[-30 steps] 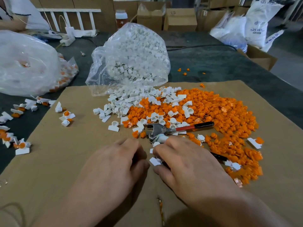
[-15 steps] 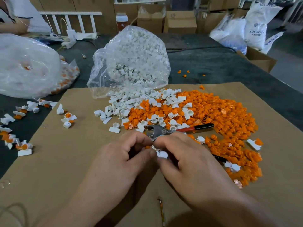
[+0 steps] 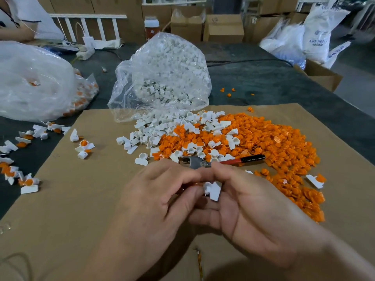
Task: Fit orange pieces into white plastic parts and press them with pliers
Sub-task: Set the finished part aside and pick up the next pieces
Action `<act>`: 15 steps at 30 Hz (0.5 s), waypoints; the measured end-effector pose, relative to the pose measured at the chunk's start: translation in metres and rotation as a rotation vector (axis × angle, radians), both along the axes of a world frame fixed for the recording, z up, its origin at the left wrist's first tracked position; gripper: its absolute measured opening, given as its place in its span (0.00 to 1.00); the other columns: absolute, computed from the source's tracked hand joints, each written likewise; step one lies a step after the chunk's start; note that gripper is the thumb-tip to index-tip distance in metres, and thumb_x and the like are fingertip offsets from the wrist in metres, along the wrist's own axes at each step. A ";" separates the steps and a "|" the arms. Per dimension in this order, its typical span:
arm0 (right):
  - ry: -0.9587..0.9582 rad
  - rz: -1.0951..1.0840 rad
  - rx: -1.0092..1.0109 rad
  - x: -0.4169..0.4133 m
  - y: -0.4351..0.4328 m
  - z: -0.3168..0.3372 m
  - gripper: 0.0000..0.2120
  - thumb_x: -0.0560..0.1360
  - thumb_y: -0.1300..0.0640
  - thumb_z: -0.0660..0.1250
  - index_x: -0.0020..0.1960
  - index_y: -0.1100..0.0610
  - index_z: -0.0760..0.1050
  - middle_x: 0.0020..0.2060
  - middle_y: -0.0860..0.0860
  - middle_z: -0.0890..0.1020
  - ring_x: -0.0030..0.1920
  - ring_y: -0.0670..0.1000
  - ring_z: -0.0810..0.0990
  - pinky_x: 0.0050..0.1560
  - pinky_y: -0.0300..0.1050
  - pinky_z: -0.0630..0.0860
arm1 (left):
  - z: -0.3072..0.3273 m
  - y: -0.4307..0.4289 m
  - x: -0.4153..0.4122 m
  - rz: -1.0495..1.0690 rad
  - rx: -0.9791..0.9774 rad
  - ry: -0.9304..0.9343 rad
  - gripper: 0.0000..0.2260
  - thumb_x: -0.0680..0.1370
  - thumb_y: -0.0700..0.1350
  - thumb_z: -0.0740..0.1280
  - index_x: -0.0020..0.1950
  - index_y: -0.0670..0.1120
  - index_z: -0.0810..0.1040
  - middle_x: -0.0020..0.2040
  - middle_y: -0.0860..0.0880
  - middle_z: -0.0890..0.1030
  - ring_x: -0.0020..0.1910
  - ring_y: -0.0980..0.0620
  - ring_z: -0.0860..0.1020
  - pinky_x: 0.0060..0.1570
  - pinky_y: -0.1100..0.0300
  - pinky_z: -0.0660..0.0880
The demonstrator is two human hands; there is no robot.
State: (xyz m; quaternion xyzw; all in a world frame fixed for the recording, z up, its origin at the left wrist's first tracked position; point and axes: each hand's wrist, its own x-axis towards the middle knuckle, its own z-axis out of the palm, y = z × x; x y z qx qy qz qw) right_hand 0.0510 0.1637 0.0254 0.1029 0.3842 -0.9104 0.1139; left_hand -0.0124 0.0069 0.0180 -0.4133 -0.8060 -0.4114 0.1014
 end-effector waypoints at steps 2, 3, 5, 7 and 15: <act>0.044 0.038 -0.006 0.001 0.000 0.001 0.16 0.76 0.56 0.65 0.58 0.67 0.78 0.52 0.64 0.81 0.46 0.57 0.82 0.45 0.51 0.81 | 0.002 -0.002 0.001 -0.019 0.013 -0.051 0.11 0.78 0.55 0.62 0.53 0.56 0.83 0.46 0.60 0.80 0.48 0.59 0.79 0.45 0.68 0.72; 0.059 0.043 -0.005 0.002 0.000 0.001 0.16 0.76 0.60 0.64 0.60 0.68 0.77 0.55 0.65 0.80 0.48 0.57 0.82 0.46 0.52 0.81 | 0.002 -0.003 0.002 -0.016 0.023 -0.071 0.10 0.78 0.55 0.61 0.54 0.59 0.81 0.47 0.61 0.81 0.49 0.61 0.79 0.46 0.71 0.72; 0.067 0.017 -0.011 0.002 0.001 -0.001 0.20 0.72 0.67 0.63 0.63 0.69 0.73 0.57 0.67 0.79 0.50 0.59 0.82 0.47 0.54 0.81 | 0.002 -0.003 0.004 -0.003 0.046 -0.098 0.10 0.77 0.56 0.61 0.56 0.63 0.78 0.49 0.64 0.81 0.50 0.64 0.78 0.47 0.75 0.70; 0.063 -0.008 -0.035 0.001 0.002 -0.002 0.23 0.69 0.72 0.59 0.64 0.70 0.71 0.57 0.69 0.79 0.50 0.61 0.82 0.47 0.55 0.81 | 0.000 -0.003 0.005 0.021 0.056 -0.124 0.10 0.75 0.58 0.61 0.56 0.65 0.75 0.48 0.64 0.80 0.49 0.63 0.79 0.47 0.75 0.70; 0.070 0.044 -0.060 -0.001 0.001 -0.004 0.22 0.70 0.69 0.56 0.62 0.66 0.76 0.57 0.66 0.80 0.55 0.60 0.81 0.51 0.52 0.80 | -0.009 0.002 0.003 -0.005 -0.015 0.047 0.15 0.75 0.56 0.65 0.62 0.60 0.75 0.62 0.58 0.75 0.64 0.55 0.74 0.59 0.65 0.70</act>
